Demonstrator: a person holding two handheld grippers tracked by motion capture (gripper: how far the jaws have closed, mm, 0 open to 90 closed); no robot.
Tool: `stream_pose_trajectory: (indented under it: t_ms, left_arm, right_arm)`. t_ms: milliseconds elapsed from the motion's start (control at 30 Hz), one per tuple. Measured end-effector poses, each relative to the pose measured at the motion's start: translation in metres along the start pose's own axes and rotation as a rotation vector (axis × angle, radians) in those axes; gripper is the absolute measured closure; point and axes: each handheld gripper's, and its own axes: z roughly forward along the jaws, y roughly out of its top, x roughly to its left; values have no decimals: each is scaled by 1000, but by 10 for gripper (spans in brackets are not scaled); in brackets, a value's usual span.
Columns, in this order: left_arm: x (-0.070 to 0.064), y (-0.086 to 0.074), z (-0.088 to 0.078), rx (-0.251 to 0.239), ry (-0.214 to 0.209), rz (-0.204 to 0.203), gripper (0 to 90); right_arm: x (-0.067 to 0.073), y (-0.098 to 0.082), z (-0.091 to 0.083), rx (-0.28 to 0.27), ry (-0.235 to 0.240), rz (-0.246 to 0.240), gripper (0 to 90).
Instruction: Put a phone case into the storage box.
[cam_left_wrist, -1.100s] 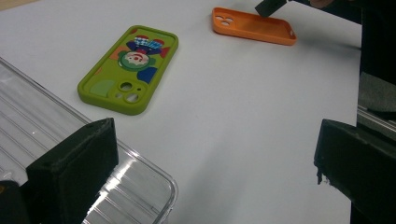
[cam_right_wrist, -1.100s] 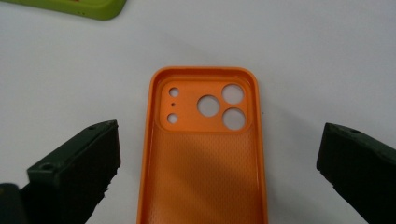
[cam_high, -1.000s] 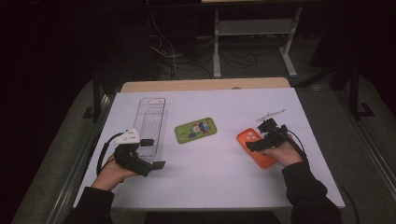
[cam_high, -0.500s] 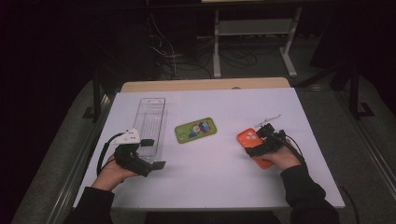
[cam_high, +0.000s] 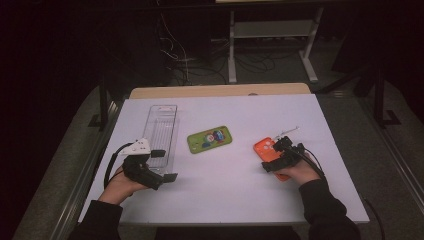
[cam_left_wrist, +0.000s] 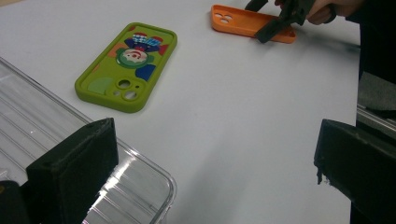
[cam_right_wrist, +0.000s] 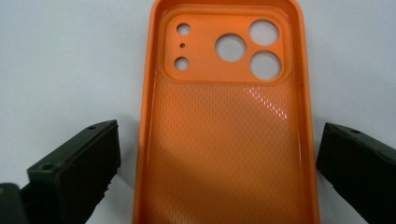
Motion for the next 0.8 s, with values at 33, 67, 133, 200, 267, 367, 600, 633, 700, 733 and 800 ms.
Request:
stream_pose_trajectory:
  t_ms: [33, 67, 133, 200, 267, 367, 600, 633, 700, 733, 800]
  left_arm:
    - [0, 0, 0, -1, 0, 0, 0]
    - [0, 0, 0, -1, 0, 0, 0]
    - [0, 0, 0, -1, -1, -1, 0]
    - [0, 0, 0, -2, -1, -1, 0]
    - [0, 0, 0, -3, -2, -2, 0]
    - [0, 0, 0, -4, -2, -2, 0]
    - [-1, 0, 0, -10, -1, -8, 0]
    - [-1, 0, 0, -11, -1, -8, 0]
    - [-1, 0, 0, -10, -1, -8, 0]
    - [-1, 0, 0, -10, -1, -8, 0]
    - [-1, 0, 0, -10, -3, -6, 0]
  right_arm:
    - [0, 0, 0, 1, 0, 5, 0]
    - [1, 0, 1, 1, 1, 4, 0]
    - [0, -1, 0, -2, 0, 4, 7]
    - [0, -1, -1, -4, -4, 0, 27]
    - [0, -1, -2, -4, -3, 3, 53]
    - [0, -1, -3, -5, -4, 7, 71]
    - [1, -1, -4, -8, -9, -11, 143]
    - [2, -1, -5, -11, -9, -6, 146]
    - [2, -1, -5, -12, -11, -2, 149]
    - [2, -1, -5, -12, -14, -4, 150]
    - [2, -1, -5, -13, -10, -2, 152]
